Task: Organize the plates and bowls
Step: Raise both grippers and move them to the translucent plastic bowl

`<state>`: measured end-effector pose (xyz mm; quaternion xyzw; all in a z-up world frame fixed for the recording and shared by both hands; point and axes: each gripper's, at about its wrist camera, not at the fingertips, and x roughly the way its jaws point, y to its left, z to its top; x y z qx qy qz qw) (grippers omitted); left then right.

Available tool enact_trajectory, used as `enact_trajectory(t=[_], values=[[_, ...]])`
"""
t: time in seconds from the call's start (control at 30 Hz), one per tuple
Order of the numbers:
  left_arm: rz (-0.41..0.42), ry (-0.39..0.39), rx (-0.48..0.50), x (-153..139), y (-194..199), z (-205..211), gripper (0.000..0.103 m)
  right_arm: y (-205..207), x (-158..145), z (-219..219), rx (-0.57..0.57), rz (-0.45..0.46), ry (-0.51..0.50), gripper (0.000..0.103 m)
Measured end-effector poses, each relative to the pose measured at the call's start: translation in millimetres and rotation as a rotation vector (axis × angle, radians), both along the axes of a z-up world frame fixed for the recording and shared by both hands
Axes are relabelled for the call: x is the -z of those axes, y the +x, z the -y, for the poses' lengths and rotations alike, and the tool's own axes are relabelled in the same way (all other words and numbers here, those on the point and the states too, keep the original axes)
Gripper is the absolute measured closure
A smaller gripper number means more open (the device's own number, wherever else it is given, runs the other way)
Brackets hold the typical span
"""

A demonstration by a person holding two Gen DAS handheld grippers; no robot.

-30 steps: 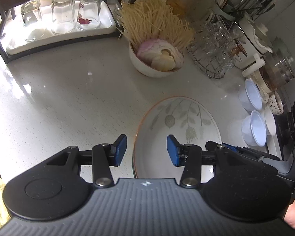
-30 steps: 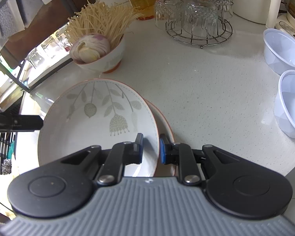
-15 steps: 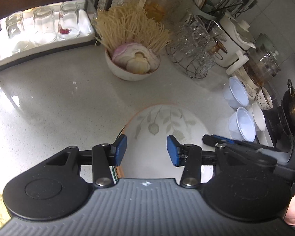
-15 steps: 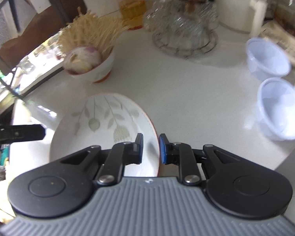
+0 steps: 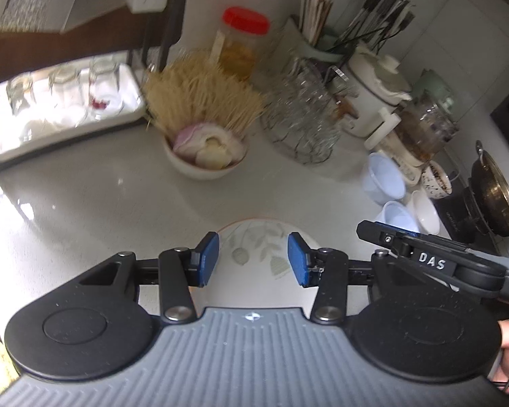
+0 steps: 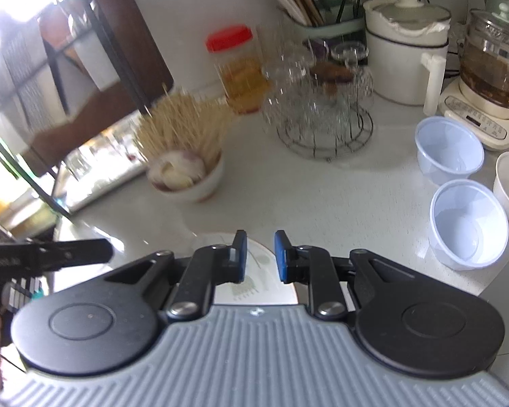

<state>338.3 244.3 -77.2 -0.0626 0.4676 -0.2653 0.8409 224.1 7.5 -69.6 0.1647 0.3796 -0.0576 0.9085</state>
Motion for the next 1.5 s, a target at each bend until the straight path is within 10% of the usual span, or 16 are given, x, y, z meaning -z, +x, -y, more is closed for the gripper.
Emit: enact_trajectory(t=[0.63, 1.2, 1.3, 1.5], values=[[0.069, 0.006, -0.037, -38.9, -25.8, 105.9, 0.052, -30.0, -43.0, 86.7, -0.034, 0.121, -0.091, 0.081], [0.000, 0.023, 0.024, -2.4, -31.3, 223.3, 0.049, -62.4, -11.9, 198.3, 0.095, 0.069, -0.048, 0.080], [-0.012, 0.025, 0.032, 7.4, -32.2, 241.9, 0.047, -67.4, -3.9, 217.0, 0.120, 0.068, -0.023, 0.049], [-0.034, 0.029, 0.049, 30.2, -29.7, 271.4, 0.045, -74.5, 18.6, 249.7, 0.128, 0.041, 0.060, 0.048]])
